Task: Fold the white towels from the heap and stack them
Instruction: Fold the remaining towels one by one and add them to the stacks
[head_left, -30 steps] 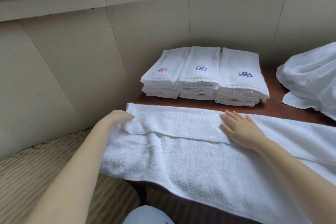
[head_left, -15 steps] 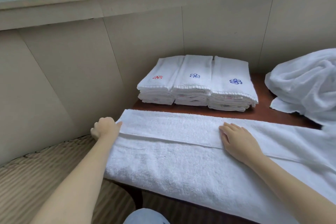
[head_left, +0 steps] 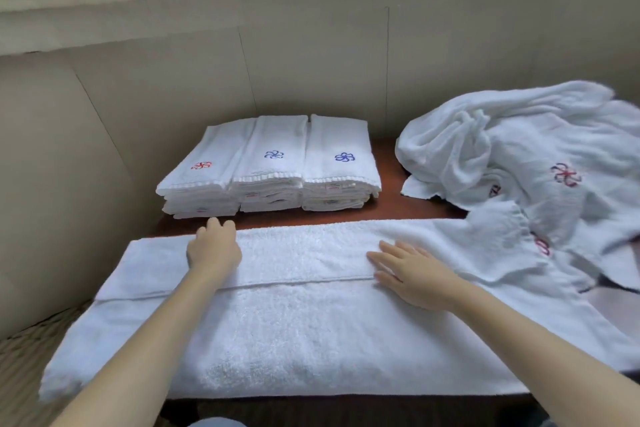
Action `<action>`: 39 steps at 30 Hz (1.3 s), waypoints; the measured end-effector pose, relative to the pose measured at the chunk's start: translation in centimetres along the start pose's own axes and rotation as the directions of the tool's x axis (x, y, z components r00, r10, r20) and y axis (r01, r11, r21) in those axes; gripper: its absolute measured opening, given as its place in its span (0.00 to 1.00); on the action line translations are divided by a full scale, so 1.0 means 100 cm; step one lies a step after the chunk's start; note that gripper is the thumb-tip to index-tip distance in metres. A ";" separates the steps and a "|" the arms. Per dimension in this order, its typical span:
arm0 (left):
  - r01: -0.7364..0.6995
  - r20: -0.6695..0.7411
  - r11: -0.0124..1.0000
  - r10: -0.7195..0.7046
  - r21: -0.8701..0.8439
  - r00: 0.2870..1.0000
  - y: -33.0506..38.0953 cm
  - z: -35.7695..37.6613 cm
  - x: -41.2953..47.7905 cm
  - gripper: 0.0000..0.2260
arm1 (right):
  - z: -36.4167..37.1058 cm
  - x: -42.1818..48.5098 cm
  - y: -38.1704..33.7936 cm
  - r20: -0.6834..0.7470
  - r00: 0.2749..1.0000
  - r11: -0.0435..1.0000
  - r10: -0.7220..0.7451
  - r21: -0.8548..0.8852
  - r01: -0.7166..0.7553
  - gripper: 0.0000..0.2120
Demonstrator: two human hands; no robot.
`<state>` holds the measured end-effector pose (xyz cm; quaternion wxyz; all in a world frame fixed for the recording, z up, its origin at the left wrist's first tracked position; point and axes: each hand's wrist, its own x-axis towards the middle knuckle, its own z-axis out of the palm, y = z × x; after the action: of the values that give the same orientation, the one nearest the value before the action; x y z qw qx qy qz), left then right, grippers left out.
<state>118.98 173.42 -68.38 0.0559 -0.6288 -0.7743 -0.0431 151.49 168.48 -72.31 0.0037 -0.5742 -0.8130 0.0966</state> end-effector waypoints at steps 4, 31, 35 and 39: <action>-0.265 0.028 0.922 0.284 -0.283 0.958 0.115 0.003 -0.026 0.13 | -0.014 -0.016 0.026 -0.124 0.966 0.962 0.229 0.178 -0.205 0.19; -0.406 0.107 0.473 0.744 -0.782 0.659 0.365 0.000 -0.036 0.11 | -0.047 -0.058 0.161 -0.121 0.727 0.356 0.676 0.918 -0.178 0.12; -0.401 -0.067 0.282 0.741 -0.872 0.669 0.370 -0.010 -0.037 0.04 | -0.045 -0.047 0.165 -0.229 0.637 0.383 0.736 0.917 -0.114 0.14; -0.612 -0.143 0.422 0.735 -0.669 0.663 0.360 -0.006 -0.034 0.13 | -0.040 -0.046 0.172 -0.293 0.491 0.435 0.820 0.877 -0.203 0.04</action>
<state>154.90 177.46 -68.39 -0.2274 -0.8619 -0.3863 -0.2369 169.55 170.36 -70.72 0.5117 -0.7445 -0.3827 0.1933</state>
